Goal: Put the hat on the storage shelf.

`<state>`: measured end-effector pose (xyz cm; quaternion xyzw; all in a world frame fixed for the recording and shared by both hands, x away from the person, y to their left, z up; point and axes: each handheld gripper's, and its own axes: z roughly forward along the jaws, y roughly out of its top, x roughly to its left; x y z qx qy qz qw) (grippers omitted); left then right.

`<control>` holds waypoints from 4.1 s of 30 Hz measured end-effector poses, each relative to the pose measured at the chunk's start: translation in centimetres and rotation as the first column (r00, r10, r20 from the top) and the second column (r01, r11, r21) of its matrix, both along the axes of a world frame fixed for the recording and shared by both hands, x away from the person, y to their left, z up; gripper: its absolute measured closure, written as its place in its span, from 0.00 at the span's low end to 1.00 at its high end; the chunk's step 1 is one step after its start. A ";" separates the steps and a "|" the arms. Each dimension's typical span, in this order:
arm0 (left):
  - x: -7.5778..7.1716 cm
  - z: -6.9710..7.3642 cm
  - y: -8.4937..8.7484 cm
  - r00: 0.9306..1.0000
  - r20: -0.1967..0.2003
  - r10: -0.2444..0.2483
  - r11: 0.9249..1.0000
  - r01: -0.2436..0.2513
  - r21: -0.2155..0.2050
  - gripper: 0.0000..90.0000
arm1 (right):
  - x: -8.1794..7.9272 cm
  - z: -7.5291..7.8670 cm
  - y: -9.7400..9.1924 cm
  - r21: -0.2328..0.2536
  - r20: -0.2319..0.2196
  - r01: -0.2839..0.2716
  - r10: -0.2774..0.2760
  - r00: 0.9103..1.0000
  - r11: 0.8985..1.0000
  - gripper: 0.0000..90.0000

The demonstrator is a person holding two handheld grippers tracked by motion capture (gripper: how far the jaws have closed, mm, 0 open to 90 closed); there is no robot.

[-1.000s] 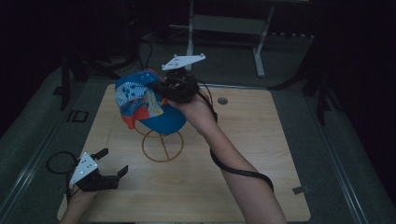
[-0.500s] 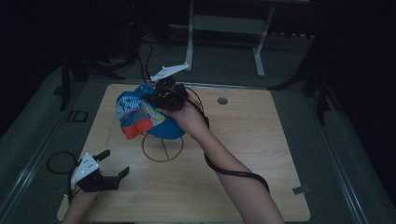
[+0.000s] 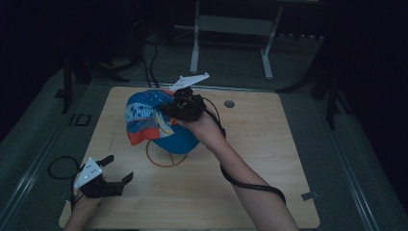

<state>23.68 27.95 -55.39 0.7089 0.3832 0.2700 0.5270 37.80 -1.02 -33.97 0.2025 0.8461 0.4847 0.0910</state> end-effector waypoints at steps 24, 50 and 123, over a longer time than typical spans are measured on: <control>0.1 -0.3 0.1 1.000 -0.003 -0.013 1.000 0.013 -0.014 0.03 | -0.8 -3.5 -2.9 0.026 -0.036 0.011 -0.010 0.999 1.000 0.50; 0.1 -0.6 0.0 1.000 -0.006 -0.017 1.000 0.017 -0.010 0.03 | -2.9 -5.8 -7.4 0.081 -0.023 0.026 -0.024 0.999 0.996 0.45; 0.4 -1.5 -0.5 0.999 -0.025 -0.033 0.999 0.034 0.033 0.03 | -4.6 -21.0 -18.3 -0.024 -0.049 0.043 -0.044 0.998 0.999 0.17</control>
